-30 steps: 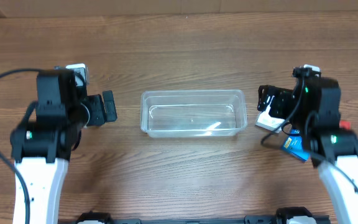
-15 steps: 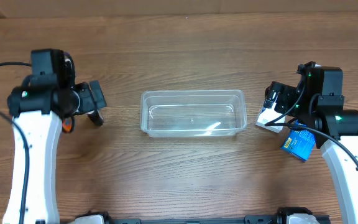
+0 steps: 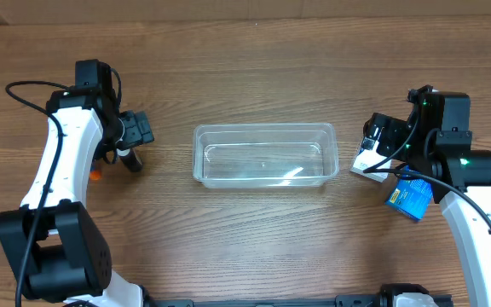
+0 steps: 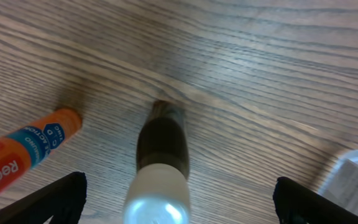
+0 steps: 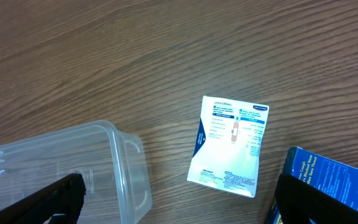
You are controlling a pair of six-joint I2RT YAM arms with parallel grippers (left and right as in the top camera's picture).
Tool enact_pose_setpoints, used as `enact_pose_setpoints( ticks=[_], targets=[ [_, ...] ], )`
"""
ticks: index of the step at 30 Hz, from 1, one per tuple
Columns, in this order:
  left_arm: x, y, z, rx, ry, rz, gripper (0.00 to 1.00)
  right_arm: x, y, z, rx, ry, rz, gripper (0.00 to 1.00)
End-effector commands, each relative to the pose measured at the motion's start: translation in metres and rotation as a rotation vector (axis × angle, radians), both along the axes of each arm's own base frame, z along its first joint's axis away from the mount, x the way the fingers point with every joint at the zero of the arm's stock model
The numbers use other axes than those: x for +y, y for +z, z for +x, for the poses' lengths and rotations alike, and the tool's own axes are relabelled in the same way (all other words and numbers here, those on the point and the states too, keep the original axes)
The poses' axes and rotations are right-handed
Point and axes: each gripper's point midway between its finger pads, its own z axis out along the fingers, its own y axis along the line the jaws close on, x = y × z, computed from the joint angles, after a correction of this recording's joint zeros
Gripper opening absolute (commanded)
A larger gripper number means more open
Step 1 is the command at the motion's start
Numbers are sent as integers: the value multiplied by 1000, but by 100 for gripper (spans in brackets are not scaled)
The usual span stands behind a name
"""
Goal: Pack container
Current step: 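Reach the left gripper to the dark bottle and grasp it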
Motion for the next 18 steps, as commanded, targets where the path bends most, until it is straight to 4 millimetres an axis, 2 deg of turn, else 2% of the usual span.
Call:
enact_pose_setpoints(
  ticks=[1, 4, 5, 6, 10, 12, 14, 16, 18],
  targets=[
    [10, 0, 4, 6, 41, 34, 92, -2, 17, 6, -47, -6, -4, 100],
    [10, -5, 4, 19, 43, 35, 78, -2, 17, 6, -46, -7, -4, 100],
    [10, -7, 4, 24, 44, 34, 65, -2, 17, 6, -46, -6, -4, 100],
    [10, -8, 4, 29, 44, 34, 59, -2, 17, 6, -46, -6, -4, 100],
    [10, -9, 4, 31, 44, 33, 48, -2, 17, 6, -46, -6, -4, 100],
    [10, -9, 3, 31, 44, 33, 38, -2, 17, 6, -46, -6, -4, 100],
    [10, -9, 4, 31, 44, 33, 35, -2, 17, 6, -46, -7, -4, 100],
    [10, -9, 3, 32, 44, 33, 27, -2, 17, 6, -46, -6, -4, 100],
    [10, -9, 3, 32, 43, 33, 11, -2, 17, 6, -46, -7, -4, 100]
  ],
)
